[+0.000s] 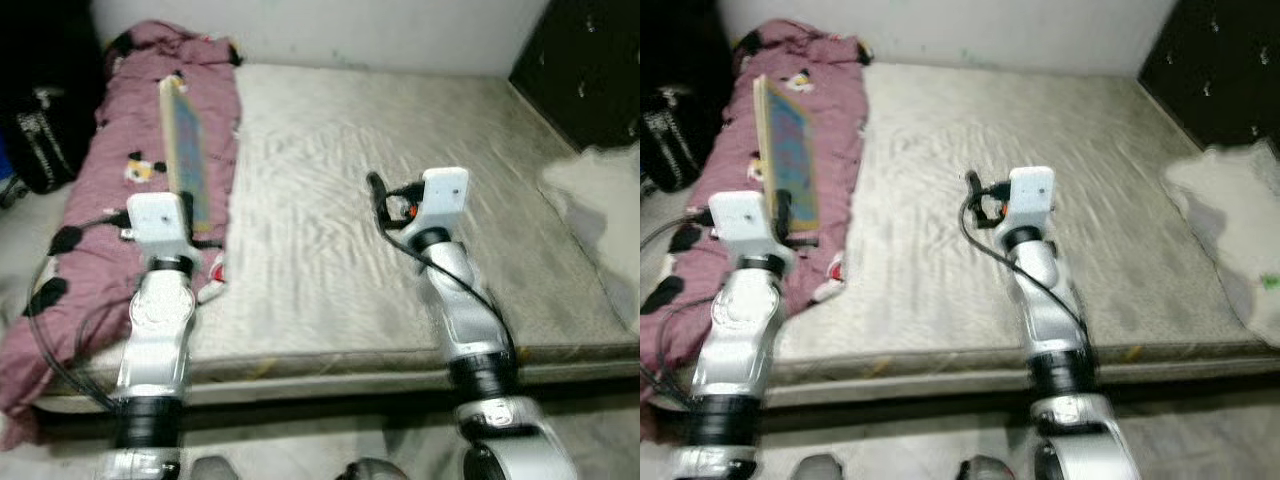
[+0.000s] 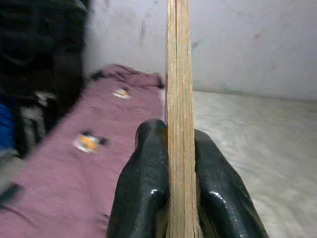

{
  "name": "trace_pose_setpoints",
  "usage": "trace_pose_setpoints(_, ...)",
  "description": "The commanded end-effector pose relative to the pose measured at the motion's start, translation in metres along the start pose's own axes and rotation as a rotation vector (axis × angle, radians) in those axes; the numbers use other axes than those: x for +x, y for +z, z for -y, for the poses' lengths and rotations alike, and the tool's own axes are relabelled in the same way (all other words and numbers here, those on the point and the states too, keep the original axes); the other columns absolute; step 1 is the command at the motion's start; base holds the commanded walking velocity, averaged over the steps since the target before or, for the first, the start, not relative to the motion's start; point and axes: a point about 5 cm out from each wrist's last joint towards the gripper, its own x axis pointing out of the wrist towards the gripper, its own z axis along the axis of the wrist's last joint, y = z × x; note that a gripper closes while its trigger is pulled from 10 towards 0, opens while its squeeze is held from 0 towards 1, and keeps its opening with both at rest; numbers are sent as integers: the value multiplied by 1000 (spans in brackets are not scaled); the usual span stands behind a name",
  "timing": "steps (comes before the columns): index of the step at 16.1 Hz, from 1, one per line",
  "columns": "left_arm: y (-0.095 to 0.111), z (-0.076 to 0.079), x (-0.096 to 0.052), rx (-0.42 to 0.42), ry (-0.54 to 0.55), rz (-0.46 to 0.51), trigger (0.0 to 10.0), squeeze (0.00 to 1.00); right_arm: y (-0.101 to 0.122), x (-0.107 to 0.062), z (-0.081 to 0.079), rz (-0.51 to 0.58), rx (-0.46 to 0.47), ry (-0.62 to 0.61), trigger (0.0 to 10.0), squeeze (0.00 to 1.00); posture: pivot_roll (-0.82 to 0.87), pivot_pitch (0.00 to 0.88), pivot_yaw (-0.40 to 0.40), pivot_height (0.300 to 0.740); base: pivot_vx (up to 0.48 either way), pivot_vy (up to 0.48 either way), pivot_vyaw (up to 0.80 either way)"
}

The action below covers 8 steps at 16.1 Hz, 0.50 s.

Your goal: Clean up the room

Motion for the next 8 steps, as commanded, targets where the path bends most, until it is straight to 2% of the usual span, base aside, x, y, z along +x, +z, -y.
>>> trace_pose_setpoints(1,13,0,4,8,-14,63,10000,0,8,4,-3,30,7,13,10000,0,42,0,-64,740,0,0,0)
trace_pose_setpoints(8,16,2,5,-5,-29,85,10000,0,8,5,-5,34,-11,31,10000,0,43,0,-66,740,0,0,0)
